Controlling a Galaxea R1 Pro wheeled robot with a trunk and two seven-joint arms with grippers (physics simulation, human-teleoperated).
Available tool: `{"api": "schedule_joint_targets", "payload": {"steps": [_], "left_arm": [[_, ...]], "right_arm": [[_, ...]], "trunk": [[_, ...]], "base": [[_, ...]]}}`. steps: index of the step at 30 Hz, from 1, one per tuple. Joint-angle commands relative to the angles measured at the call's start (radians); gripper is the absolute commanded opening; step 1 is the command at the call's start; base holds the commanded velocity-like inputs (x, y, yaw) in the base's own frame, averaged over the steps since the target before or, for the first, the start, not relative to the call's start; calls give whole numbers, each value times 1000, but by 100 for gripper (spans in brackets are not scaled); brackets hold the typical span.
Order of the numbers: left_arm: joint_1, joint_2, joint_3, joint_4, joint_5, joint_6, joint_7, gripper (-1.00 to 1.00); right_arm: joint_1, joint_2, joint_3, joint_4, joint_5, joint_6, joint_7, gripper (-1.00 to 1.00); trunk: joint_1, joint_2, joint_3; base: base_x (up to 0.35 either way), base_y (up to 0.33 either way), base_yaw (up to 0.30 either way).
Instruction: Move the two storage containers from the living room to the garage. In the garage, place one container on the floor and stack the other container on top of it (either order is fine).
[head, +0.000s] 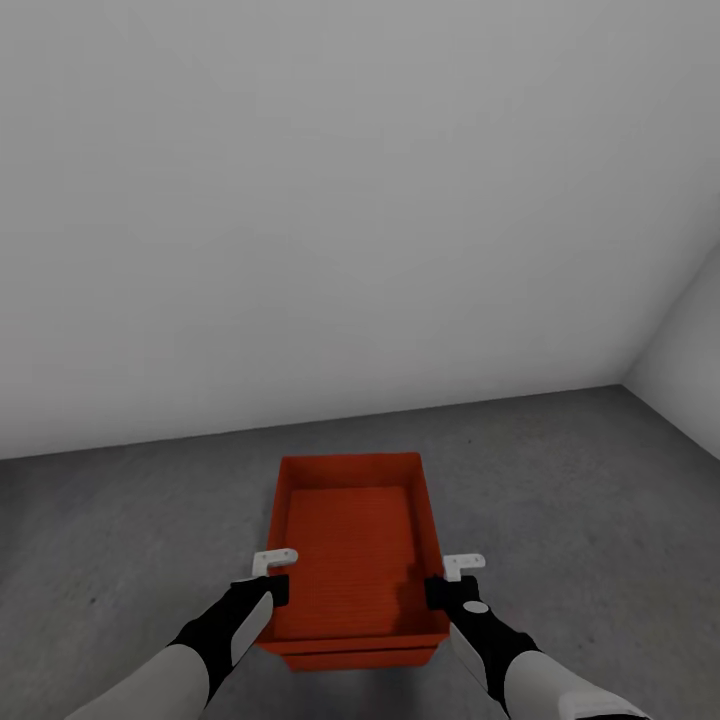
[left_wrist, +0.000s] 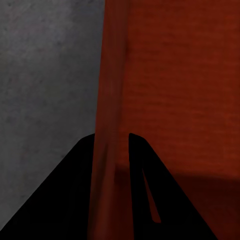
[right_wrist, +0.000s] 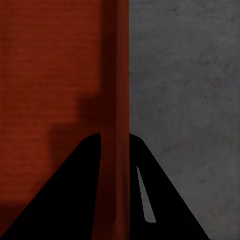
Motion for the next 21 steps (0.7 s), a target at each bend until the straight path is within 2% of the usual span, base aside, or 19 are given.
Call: {"api": "schedule_joint_targets", "payload": {"steps": [1,7,21], "left_arm": [[-1,2,30,-4,-25,-47,13,-100],[-1,2,30,-4,-26,-47,13,-100],[-1,3,30,-4,-23,-47,13,-100]], "right_arm": [[0,-12,0,15,5,-4,-55,-100],[0,-12,0,15,5,-4,-55,-100],[0,-12,0,15,4,-4,-55,-100]], "trunk": [[4,-8,-4],[27,-50,-23],[27,-50,-23]], "base": [[0,0,0],[0,0,0],[0,0,0]]}}
